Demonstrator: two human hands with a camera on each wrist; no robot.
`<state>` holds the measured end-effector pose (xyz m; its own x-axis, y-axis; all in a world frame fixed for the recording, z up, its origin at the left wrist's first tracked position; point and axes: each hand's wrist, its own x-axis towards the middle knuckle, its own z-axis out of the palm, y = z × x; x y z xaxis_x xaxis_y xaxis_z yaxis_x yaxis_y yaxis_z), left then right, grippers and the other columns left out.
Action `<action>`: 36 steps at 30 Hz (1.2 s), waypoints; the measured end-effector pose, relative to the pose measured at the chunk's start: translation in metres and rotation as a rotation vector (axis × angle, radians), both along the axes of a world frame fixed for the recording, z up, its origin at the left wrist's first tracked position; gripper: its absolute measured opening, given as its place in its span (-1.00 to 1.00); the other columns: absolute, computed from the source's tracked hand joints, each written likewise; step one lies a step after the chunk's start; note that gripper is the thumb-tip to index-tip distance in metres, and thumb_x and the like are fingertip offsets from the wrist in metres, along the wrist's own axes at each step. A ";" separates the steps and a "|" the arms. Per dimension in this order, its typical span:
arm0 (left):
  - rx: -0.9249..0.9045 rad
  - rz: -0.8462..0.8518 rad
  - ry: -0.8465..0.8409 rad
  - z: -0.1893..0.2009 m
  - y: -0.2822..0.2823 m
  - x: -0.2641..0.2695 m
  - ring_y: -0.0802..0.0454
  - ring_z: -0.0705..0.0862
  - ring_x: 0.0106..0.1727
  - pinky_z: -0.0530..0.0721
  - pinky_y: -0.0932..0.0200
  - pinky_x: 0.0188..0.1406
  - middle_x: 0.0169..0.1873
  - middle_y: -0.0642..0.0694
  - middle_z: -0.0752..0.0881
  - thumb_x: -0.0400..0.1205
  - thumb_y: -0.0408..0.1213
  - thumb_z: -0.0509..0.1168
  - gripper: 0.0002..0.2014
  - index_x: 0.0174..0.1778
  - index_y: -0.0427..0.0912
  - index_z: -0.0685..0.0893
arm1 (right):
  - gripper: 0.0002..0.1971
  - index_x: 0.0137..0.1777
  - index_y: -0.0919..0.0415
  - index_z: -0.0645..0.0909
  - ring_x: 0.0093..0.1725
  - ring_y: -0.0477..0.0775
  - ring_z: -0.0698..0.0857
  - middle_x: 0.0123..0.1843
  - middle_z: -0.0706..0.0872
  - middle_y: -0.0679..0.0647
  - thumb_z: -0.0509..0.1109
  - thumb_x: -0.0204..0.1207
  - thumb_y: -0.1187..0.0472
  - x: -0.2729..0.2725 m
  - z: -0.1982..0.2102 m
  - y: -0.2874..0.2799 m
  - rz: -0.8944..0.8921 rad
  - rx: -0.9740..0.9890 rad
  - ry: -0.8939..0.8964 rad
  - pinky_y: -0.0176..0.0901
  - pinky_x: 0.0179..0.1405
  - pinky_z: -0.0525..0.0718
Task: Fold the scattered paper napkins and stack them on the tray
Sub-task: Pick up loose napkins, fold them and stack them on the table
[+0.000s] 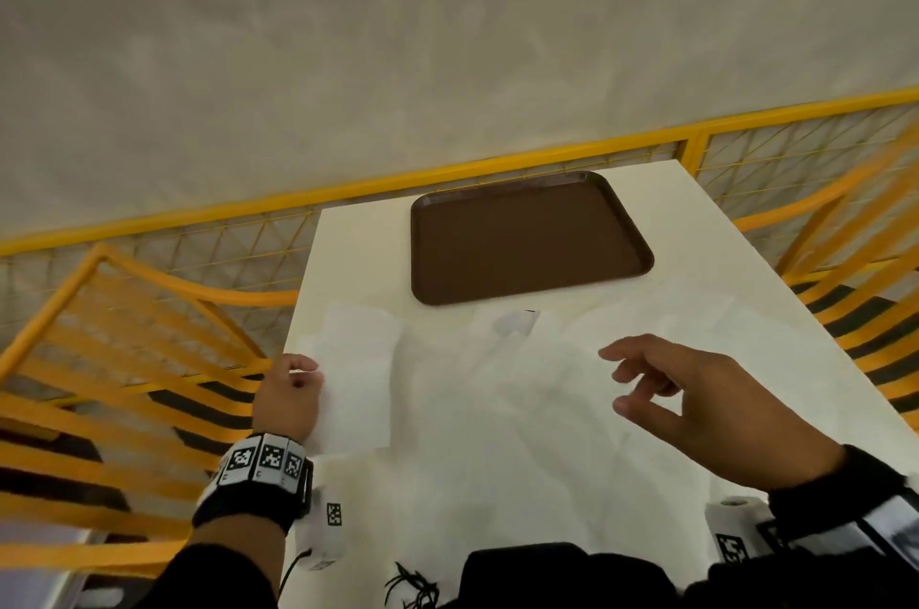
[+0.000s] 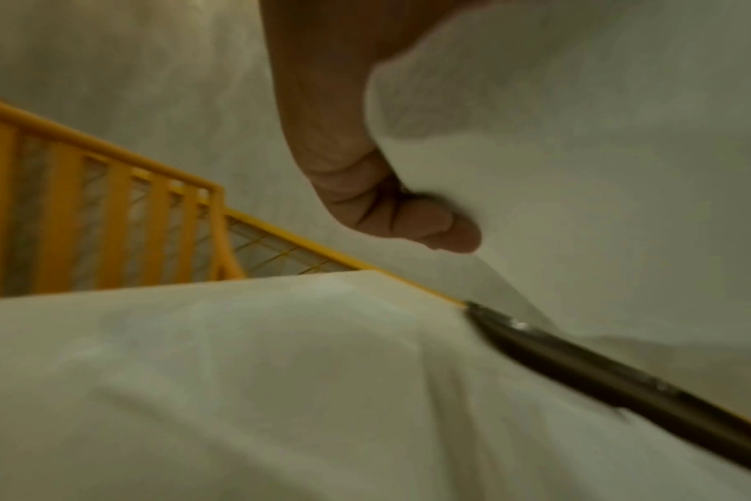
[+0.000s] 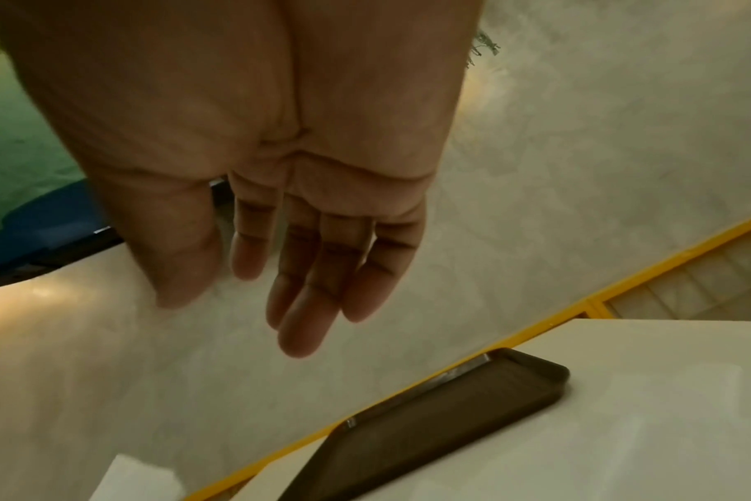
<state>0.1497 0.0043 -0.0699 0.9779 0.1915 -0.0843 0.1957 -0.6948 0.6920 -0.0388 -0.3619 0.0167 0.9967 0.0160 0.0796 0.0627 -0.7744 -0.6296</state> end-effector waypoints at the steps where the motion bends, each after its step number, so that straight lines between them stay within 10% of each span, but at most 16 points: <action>1: 0.029 0.006 0.030 -0.009 0.010 0.004 -0.25 0.62 0.06 0.50 0.02 0.03 0.07 -0.30 0.72 0.61 -0.45 0.23 -0.82 0.09 -0.24 0.64 | -0.63 0.17 -0.38 0.49 -0.05 -0.24 0.71 -0.06 0.70 -0.28 0.48 0.46 0.03 -0.001 -0.003 -0.001 -0.005 -0.006 0.021 -0.46 -0.01 0.60; 6: 0.077 -0.005 0.181 -0.027 0.031 0.016 -0.28 0.51 0.38 0.48 -0.08 0.35 0.39 -0.29 0.56 0.58 -0.58 0.12 -0.54 0.37 -0.18 0.58 | -0.72 0.11 -0.36 0.53 -0.04 -0.27 0.69 -0.09 0.70 -0.29 0.46 0.47 -0.01 -0.001 -0.017 -0.003 -0.016 -0.044 0.129 -0.35 -0.07 0.65; 19: 0.064 0.026 0.180 -0.044 0.031 0.022 -0.30 0.49 0.40 0.45 -0.08 0.40 0.42 -0.27 0.53 0.57 -0.56 0.20 -0.52 0.42 -0.20 0.52 | -0.76 -0.03 -0.44 0.48 0.01 -0.35 0.64 -0.12 0.69 -0.31 0.43 0.49 -0.03 0.002 -0.030 -0.003 -0.010 -0.074 0.256 -0.39 -0.08 0.64; 25: 0.536 -0.089 0.124 -0.034 0.012 0.010 -0.24 0.46 0.37 0.50 -0.20 0.32 0.35 -0.16 0.53 0.46 -0.14 0.45 -0.59 0.24 0.03 0.61 | -0.82 0.08 -0.41 0.51 -0.05 -0.31 0.64 -0.04 0.66 -0.33 0.37 0.52 -0.11 0.001 -0.045 -0.001 0.044 -0.158 0.341 -0.52 -0.05 0.54; 30: 0.298 -0.582 0.168 -0.029 -0.046 -0.044 0.09 0.61 -0.01 0.49 0.29 -0.09 -0.10 0.08 0.63 0.50 0.02 0.40 -0.83 -0.11 0.10 0.57 | -0.67 0.31 -0.26 0.56 0.28 -0.27 0.51 0.28 0.59 -0.32 0.29 0.54 -0.16 -0.008 -0.078 0.004 0.182 -0.252 0.536 -0.37 0.37 0.38; 36: 0.348 -0.644 0.325 -0.047 -0.082 -0.076 0.02 0.54 0.23 0.54 0.14 0.20 0.18 0.02 0.45 0.33 0.17 0.45 -0.33 0.31 0.03 0.45 | -0.57 0.41 -0.20 0.49 0.40 -0.13 0.48 0.40 0.57 -0.19 0.31 0.54 -0.14 -0.016 -0.099 0.011 0.240 -0.302 0.614 -0.27 0.43 0.37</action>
